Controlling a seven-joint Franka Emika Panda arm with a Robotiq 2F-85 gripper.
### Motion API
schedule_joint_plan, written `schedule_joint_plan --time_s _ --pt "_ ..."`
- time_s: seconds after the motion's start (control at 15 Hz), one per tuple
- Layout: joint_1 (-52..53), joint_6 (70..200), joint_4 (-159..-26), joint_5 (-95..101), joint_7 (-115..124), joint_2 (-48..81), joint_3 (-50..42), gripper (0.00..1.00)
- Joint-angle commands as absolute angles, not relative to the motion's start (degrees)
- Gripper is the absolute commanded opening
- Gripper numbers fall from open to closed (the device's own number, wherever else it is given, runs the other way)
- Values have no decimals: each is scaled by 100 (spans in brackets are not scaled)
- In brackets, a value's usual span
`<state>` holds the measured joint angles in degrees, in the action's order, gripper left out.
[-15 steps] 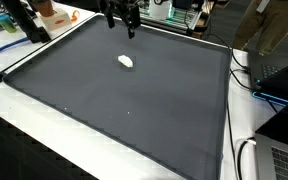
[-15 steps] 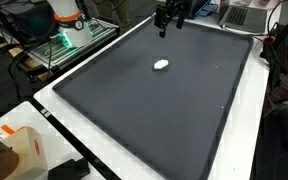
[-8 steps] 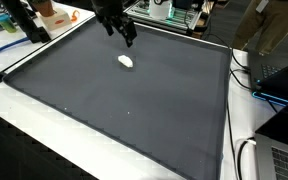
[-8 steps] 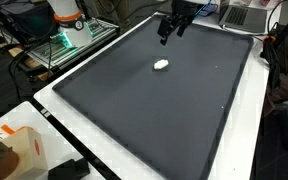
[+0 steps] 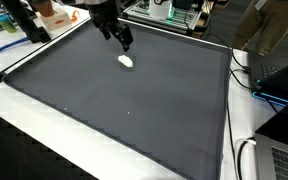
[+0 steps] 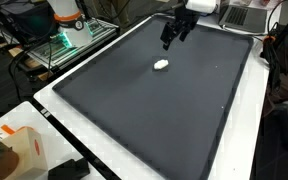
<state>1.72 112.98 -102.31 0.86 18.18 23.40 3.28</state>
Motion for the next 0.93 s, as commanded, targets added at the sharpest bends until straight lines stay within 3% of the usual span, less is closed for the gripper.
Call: schedule_joint_plan --time_s 0.0,0.87 --pt "215 10862 -9609 -102 1531 2831 212 100" --pt "229 9648 -7733 -131 1478 4424 135 100"
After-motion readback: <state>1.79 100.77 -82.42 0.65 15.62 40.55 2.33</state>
